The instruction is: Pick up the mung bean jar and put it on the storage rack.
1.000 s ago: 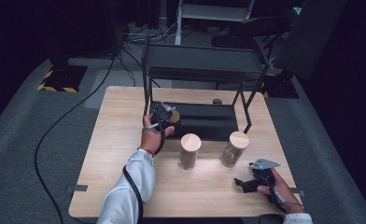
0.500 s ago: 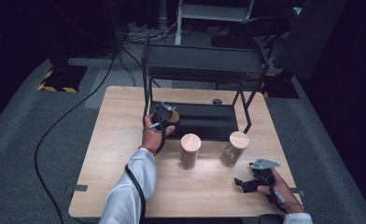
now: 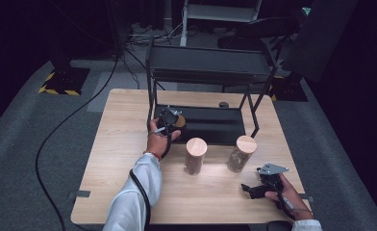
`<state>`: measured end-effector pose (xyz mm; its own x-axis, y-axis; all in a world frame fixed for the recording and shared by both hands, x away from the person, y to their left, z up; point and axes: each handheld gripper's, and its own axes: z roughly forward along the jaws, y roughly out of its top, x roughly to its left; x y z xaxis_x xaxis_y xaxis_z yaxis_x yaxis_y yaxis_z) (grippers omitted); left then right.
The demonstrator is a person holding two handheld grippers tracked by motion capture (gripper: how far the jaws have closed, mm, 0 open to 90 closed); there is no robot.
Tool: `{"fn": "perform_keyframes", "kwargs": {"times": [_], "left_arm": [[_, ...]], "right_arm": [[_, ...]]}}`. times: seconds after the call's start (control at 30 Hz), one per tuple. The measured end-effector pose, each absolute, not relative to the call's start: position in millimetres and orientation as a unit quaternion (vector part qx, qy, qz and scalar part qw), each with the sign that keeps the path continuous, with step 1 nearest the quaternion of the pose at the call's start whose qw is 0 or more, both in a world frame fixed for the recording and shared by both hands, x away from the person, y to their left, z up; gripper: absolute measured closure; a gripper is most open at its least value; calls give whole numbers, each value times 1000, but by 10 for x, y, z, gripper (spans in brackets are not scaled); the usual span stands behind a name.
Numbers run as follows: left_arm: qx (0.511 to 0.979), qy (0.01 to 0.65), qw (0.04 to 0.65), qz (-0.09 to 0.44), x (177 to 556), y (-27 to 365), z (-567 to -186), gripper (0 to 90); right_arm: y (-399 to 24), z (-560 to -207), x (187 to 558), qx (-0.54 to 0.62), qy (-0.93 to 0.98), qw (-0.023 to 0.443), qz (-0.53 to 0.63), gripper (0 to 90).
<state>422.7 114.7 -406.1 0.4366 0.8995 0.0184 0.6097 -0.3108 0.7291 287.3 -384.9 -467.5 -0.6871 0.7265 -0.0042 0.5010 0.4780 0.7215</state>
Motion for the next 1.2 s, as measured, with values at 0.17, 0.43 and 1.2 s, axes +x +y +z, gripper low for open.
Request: {"fn": "perform_keyframes", "kwargs": {"times": [0.17, 0.43, 1.2], "left_arm": [[779, 484, 329, 223, 4216, 1125, -4072, 226], [781, 483, 317, 237, 4185, 1058, -4092, 172], [802, 444, 307, 255, 3968, 1115, -4072, 28]], "right_arm": [[-3849, -4675, 2872, 363, 845, 157, 359, 0], [-3849, -4676, 2872, 363, 845, 157, 360, 0], [-3849, -4675, 2872, 363, 845, 157, 359, 0]]}}
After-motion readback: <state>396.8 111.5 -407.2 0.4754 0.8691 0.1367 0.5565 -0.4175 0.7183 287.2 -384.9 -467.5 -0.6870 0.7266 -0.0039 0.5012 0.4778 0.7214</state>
